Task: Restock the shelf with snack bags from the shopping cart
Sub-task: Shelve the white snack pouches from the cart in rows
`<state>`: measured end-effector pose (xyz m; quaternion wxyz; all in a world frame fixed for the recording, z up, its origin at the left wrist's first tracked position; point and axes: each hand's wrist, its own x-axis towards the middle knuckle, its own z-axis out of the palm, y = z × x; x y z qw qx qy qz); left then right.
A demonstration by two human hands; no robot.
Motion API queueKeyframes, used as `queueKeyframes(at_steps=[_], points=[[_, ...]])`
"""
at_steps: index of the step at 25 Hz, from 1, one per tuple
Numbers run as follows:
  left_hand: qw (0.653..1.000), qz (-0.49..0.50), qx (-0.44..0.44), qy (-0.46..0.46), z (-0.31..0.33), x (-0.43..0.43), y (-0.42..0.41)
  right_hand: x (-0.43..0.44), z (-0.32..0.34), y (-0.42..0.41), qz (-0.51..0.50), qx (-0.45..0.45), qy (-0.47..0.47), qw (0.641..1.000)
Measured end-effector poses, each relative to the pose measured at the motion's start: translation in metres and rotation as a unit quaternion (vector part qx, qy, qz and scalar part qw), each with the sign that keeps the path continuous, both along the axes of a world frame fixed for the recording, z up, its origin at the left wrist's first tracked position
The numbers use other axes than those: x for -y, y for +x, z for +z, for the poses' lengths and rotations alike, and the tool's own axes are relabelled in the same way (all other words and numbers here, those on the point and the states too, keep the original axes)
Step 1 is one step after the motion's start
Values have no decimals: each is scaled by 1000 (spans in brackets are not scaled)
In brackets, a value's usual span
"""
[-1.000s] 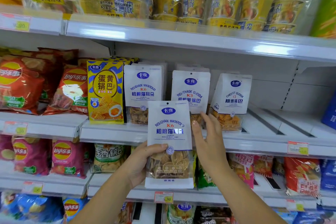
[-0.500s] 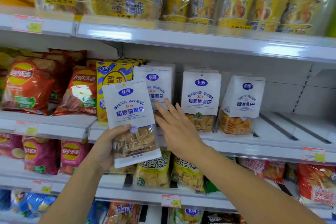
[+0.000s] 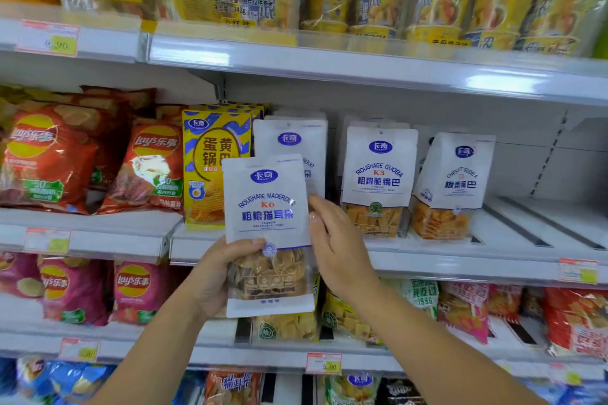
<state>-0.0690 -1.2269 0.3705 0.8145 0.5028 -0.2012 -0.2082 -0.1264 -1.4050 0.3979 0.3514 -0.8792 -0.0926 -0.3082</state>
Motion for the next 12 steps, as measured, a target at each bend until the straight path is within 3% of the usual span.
queueKeyframes(at_steps=[2,3,7,12], points=[[1000,-24,-5,-11,6,21,-8,-5,4,-29,54,-42,192,979],[1000,-27,14,-2,7,32,-11,-3,4,-42,68,-65,237,967],[989,-25,122,80,27,84,-29,40,9,-66,32,-82,285,955],[959,67,207,181,56,139,-27,92,29,-50,-50,-90,281,954]])
